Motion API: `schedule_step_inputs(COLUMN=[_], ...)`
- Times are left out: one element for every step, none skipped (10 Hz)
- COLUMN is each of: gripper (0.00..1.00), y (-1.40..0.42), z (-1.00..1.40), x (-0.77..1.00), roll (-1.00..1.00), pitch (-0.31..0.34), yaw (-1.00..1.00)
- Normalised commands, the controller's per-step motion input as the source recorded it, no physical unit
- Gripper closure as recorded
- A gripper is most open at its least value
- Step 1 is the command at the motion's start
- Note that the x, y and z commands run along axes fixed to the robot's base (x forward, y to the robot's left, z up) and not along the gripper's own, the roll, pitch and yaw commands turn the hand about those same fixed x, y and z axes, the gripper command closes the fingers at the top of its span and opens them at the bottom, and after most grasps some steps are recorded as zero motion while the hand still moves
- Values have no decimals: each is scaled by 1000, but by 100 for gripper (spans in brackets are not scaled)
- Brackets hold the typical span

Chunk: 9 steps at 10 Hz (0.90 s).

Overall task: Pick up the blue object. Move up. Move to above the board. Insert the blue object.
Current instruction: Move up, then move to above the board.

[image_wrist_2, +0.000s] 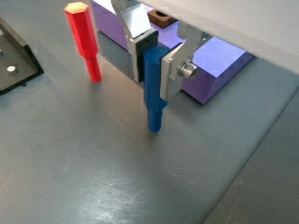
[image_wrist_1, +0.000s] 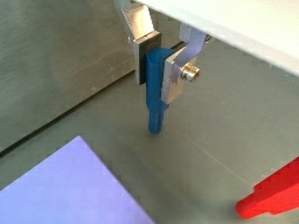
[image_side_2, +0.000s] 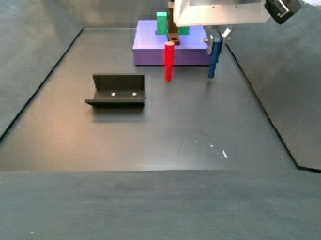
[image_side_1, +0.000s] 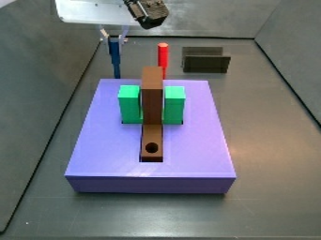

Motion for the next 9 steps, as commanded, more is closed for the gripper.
schedule_step_inputs(gripper=[100, 100, 100, 100, 100, 100, 100, 100, 100], y=[0, -27, -34, -24, 0, 8, 1, 0, 5], z=[833, 850, 537, 325, 1400, 1400, 1400, 1400, 877], x=[0, 10, -39, -22, 0, -13, -70, -48, 49], roll=[0, 0, -21, -38, 0, -1, -27, -45, -48], pitch=[0, -10, 21, 13, 0, 18, 6, -9, 84], yaw=[0, -40, -33, -20, 0, 8, 2, 0, -4])
